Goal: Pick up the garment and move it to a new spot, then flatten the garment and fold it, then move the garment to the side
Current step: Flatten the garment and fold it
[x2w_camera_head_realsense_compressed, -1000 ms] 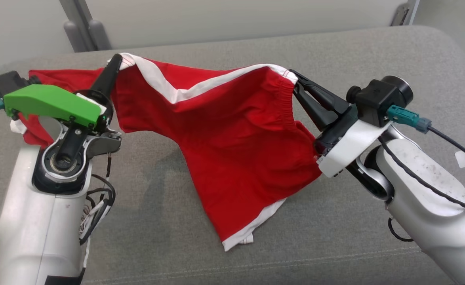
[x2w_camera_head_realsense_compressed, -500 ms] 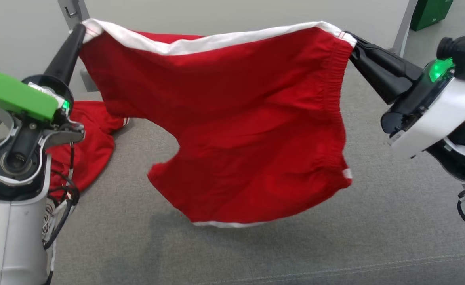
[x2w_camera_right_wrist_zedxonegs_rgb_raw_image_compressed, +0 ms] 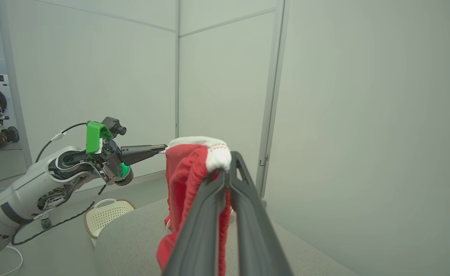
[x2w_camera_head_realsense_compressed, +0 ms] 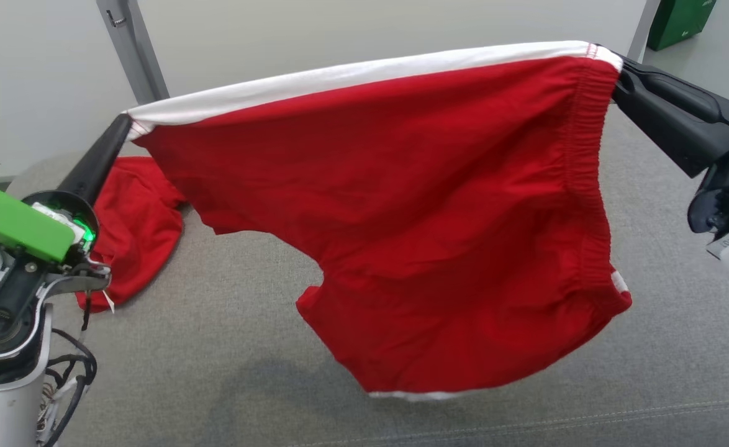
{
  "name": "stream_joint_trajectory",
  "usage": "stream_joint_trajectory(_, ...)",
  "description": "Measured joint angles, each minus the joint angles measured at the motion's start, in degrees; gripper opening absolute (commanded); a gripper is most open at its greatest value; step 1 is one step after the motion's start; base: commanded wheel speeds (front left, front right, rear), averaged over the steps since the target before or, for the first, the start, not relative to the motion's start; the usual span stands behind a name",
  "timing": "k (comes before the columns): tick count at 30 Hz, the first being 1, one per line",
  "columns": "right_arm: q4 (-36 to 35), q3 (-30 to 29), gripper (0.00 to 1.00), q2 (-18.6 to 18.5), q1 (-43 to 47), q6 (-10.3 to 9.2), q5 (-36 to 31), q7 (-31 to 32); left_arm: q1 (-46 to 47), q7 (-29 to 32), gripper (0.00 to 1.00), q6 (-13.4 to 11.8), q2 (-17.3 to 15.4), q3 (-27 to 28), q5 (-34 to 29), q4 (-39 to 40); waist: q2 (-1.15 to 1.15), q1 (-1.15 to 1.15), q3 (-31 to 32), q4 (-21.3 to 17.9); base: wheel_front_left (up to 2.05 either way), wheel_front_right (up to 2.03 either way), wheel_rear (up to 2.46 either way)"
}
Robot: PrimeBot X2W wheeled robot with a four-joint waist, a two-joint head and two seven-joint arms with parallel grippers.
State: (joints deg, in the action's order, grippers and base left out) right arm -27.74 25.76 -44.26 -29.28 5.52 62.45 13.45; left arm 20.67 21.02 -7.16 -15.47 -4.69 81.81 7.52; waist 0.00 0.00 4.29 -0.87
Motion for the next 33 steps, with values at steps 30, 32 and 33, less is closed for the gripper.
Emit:
stream_joint_trajectory(30,30.49,-1.37,0.00,11.61,-34.39,-9.83,-18.63,-5.43,40.80,-0.15,0.00,0.16,9.70,-3.20,-24.44,-26.32,0.00,0.00,-20.95,4.47,0.00,0.00,0.00)
stream_joint_trajectory(32,32.19,-2.24,0.00,12.96,-37.98,-10.28,-20.31,-7.51,44.65,-1.76,0.00,0.36,10.14,-2.97,-26.65,-26.62,0.00,0.00,-22.60,4.72,0.00,0.00,0.00)
stream_joint_trajectory(33,33.18,-2.81,0.00,13.65,-39.05,-10.73,-20.31,-8.15,46.49,-2.79,0.00,0.43,10.76,-2.37,-26.81,-26.91,0.00,0.00,-23.41,4.85,0.00,0.00,0.00)
